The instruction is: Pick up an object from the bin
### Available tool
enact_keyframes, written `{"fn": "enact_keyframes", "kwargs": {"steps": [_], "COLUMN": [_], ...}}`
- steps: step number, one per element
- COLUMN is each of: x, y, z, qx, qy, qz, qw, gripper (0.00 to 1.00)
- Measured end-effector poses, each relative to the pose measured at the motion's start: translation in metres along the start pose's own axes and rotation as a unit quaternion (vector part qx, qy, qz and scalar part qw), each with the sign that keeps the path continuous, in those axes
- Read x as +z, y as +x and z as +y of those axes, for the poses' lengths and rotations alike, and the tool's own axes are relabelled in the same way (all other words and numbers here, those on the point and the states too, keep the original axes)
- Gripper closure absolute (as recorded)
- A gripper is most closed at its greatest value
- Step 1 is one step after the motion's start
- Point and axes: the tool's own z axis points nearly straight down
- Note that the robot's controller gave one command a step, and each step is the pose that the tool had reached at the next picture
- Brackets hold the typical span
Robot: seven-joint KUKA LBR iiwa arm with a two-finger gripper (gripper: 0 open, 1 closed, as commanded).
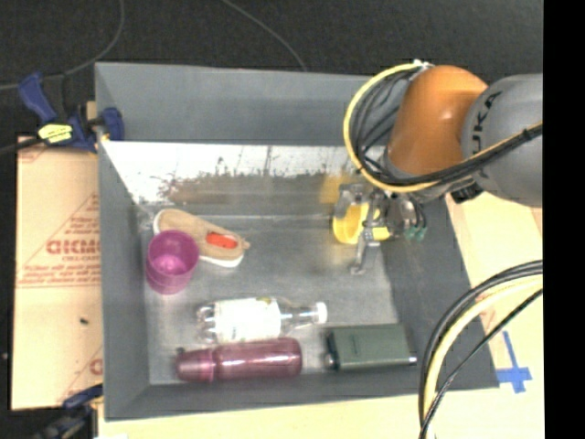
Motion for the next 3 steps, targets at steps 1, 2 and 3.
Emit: {"fn": "enact_keyframes", "kwargs": {"steps": [1, 2, 3], "x": [-0.005, 0.073, 0.071], "y": [-0.001, -0.025, -0.028], "z": [0.0, -0.044, -0.043], "qx": [-0.001, 0.098, -0.003], "qy": [0.0, -0.002, 0.001], "qz": [-0.0037, 0.0069, -0.0008], "qw": [1.0, 0.9952, 1.0], "gripper": [0.0, 0.0, 0.0]}}
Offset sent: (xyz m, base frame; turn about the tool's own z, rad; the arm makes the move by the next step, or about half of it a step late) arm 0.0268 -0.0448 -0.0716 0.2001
